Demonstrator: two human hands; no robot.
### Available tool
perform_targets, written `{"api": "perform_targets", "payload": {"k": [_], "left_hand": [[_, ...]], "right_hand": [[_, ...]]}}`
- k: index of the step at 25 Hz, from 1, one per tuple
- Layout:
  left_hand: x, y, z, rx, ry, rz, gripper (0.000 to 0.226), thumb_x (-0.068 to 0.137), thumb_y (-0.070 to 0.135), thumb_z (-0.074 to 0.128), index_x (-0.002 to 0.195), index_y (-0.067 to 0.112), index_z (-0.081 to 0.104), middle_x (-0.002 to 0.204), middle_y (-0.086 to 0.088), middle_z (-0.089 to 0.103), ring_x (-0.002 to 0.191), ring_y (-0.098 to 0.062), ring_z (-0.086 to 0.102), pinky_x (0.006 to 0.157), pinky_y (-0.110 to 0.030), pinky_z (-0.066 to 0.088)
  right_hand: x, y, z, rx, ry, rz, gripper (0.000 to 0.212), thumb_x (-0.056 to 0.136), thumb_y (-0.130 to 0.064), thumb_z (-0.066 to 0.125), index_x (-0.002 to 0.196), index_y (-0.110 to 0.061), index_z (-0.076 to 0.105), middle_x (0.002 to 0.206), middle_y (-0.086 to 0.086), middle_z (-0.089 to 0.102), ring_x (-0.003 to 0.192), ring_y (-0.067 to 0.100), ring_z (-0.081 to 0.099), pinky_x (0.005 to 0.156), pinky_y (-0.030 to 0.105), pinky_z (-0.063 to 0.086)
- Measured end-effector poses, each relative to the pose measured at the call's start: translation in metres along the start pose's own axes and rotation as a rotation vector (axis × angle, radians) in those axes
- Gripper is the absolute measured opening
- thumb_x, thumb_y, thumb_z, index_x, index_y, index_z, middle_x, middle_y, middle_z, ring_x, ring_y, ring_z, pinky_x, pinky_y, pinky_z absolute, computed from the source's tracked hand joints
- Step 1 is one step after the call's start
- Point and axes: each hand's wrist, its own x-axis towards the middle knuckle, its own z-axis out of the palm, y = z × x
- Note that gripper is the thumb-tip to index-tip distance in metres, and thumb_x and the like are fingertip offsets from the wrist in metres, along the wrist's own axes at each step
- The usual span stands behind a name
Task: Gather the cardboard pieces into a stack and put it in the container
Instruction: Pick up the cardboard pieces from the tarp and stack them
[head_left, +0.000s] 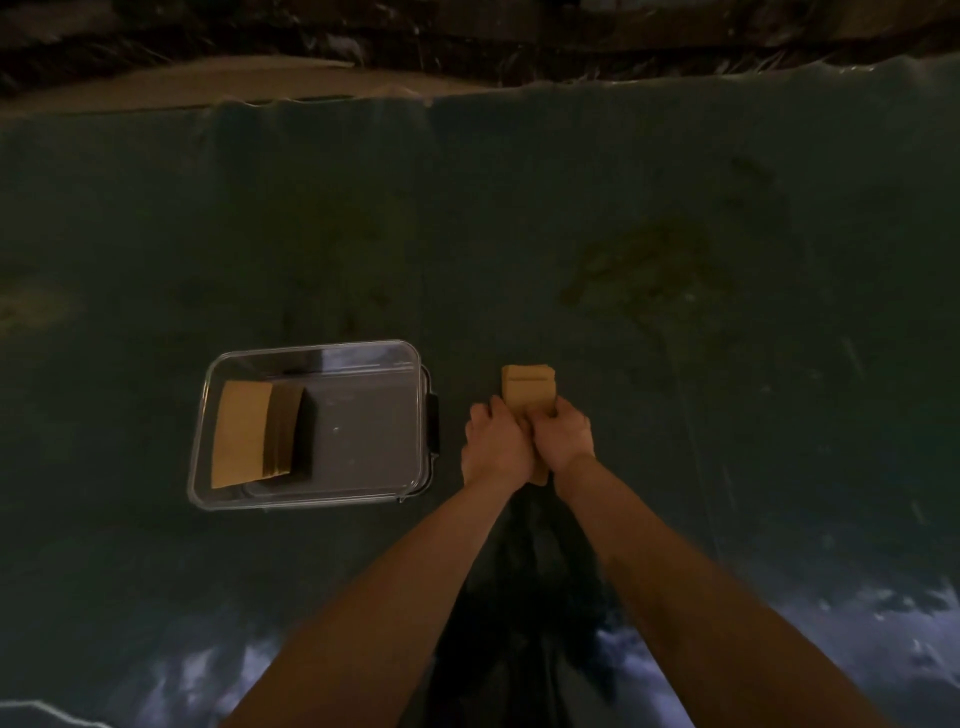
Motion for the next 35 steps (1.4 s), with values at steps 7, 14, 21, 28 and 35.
{"api": "perform_targets", "payload": {"k": [7, 14, 21, 28, 35], "left_hand": [[0.016, -0.007, -0.005, -0.320, -0.131, -0.125, 0.057, 0.092, 0.047, 0.051, 0.140, 0.017, 0.041, 0.139, -0.013, 0.036, 0.127, -0.035, 0.042, 0.107, -0.053, 0.039], [-0.004, -0.029, -0.015, -0.468, -0.123, 0.137, 0.058, 0.090, 0.036, 0.062, 0.138, 0.021, 0.032, 0.131, 0.001, 0.031, 0.125, -0.018, 0.043, 0.109, -0.041, 0.042], [-0.050, -0.061, -0.017, -0.454, -0.098, 0.305, 0.060, 0.094, 0.018, 0.061, 0.141, 0.025, 0.026, 0.117, 0.024, 0.051, 0.102, 0.013, 0.053, 0.080, 0.000, 0.040], [-0.050, -0.074, -0.030, -0.477, -0.166, 0.317, 0.064, 0.089, 0.014, 0.063, 0.140, 0.022, 0.026, 0.125, 0.010, 0.054, 0.121, -0.012, 0.054, 0.105, -0.034, 0.044], [-0.075, -0.121, -0.045, -0.742, -0.381, 0.258, 0.060, 0.087, 0.021, 0.070, 0.138, 0.023, 0.038, 0.130, 0.003, 0.059, 0.121, -0.014, 0.057, 0.104, -0.043, 0.048]], "right_hand": [[0.006, -0.007, -0.006, 0.108, -0.108, 0.144, 0.086, 0.072, -0.057, 0.062, 0.145, -0.020, 0.037, 0.141, 0.011, 0.045, 0.124, 0.034, 0.049, 0.105, 0.054, 0.042], [-0.023, 0.000, -0.013, 0.091, -0.187, -0.163, 0.076, 0.059, -0.070, 0.072, 0.123, -0.037, 0.047, 0.129, 0.001, 0.044, 0.122, 0.025, 0.048, 0.104, 0.048, 0.046], [-0.067, 0.031, -0.006, -0.007, -0.252, -0.406, 0.045, 0.091, -0.034, 0.068, 0.123, -0.034, 0.036, 0.122, -0.008, 0.049, 0.122, 0.011, 0.029, 0.097, 0.028, 0.031], [-0.075, 0.031, -0.008, 0.189, -0.424, -0.349, 0.052, 0.091, -0.005, 0.061, 0.127, -0.035, 0.039, 0.124, -0.003, 0.062, 0.125, 0.019, 0.055, 0.109, 0.041, 0.043], [-0.119, 0.054, 0.017, 0.278, -0.346, -0.370, 0.050, 0.087, -0.019, 0.074, 0.126, -0.035, 0.047, 0.119, 0.000, 0.065, 0.108, 0.015, 0.064, 0.091, 0.034, 0.057]]}}
